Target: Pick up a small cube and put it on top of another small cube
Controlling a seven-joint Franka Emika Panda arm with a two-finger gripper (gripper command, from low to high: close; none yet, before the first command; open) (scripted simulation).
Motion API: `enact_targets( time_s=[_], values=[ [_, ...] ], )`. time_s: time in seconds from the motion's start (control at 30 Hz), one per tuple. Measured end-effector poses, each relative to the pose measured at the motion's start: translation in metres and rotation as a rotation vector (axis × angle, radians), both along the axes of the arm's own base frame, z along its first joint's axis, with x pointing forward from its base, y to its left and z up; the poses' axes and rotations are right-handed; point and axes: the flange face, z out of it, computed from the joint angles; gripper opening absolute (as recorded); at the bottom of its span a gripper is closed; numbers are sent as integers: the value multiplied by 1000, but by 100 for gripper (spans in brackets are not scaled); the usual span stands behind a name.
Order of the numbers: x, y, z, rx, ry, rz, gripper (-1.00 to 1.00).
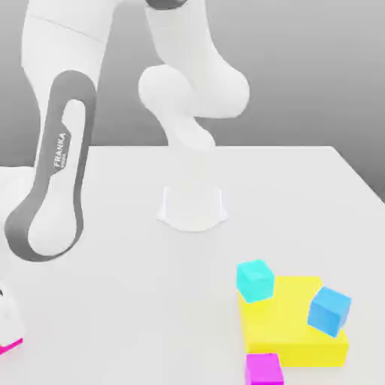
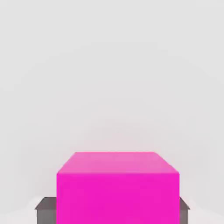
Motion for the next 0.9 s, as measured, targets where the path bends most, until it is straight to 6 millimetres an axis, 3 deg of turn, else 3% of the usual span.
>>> enact_targets(
  time_s=[0.1,0.13,0.3,0.47,0.57,0.67,0.73,0.77,0.8,0.9],
  values=[
    [0,1,39,1,0,2,-100],
    [11,18,48,10,-2,55,-100],
    [65,142,72,51,-11,427,-100],
    [80,267,96,65,-13,791,-100],
    [72,347,112,61,-11,1030,-100],
    [43,462,127,43,-5,1367,-100],
    [18,530,120,20,0,1594,-100],
    [13,541,107,11,1,1647,-100],
    [12,545,98,6,2,1670,100],
    [12,545,98,6,2,1670,100]
  ],
)
